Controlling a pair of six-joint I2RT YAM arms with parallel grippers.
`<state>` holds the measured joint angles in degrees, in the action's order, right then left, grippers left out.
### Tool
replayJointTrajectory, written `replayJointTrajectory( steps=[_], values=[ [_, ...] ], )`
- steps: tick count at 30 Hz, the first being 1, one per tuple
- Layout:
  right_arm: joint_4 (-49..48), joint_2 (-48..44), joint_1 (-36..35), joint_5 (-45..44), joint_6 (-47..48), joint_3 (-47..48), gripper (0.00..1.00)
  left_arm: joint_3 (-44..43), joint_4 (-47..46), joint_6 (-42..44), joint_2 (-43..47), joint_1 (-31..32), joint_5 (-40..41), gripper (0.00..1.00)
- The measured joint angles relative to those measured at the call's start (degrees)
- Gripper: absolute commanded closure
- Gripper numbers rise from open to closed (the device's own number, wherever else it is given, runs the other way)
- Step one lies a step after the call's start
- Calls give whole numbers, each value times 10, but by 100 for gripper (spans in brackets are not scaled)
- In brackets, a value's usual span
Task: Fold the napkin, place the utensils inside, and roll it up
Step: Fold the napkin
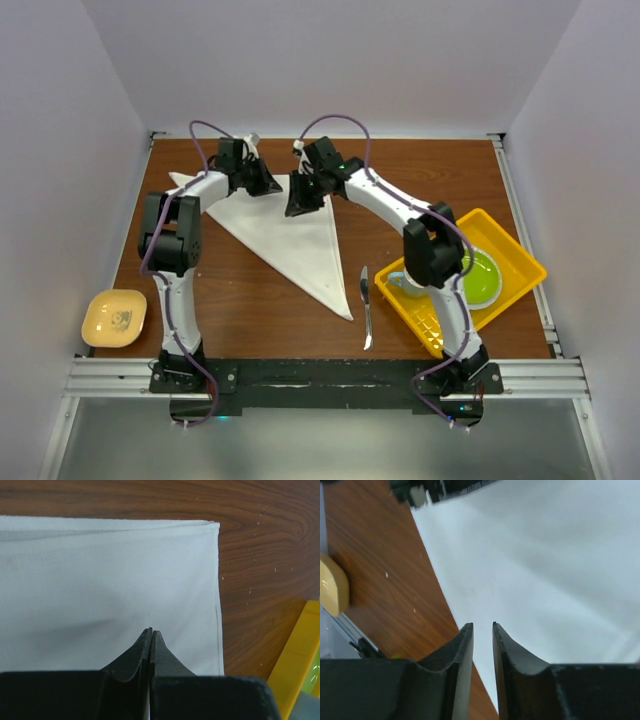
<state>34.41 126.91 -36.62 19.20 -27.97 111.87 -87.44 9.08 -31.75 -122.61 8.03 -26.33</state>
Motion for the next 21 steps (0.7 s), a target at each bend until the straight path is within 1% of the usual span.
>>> replayJointTrajectory(
  steps=[2, 6, 10, 13, 18, 19, 21],
  values=[
    [-17, 54, 1, 14, -8, 45, 87, -12, 0, 3, -7, -1, -1, 100],
    [-33, 135, 3, 29, -21, 95, 94, -16, -2, 9, -18, -3, -5, 100],
    [-36, 166, 6, 29, -25, 100, 95, -21, -3, 12, -45, -6, -6, 100],
    [-55, 153, 11, 30, -25, 66, 96, -31, -2, 9, -67, -12, -14, 100],
    [-97, 79, 19, 33, -29, -68, 97, -59, 8, 11, -84, -23, -17, 100],
    [-103, 67, 21, 35, -30, -90, 96, -67, 11, 12, -88, -25, -18, 100],
    [-106, 59, 23, 42, -30, -104, 91, -82, 19, 16, -95, -28, -18, 100]
  ],
)
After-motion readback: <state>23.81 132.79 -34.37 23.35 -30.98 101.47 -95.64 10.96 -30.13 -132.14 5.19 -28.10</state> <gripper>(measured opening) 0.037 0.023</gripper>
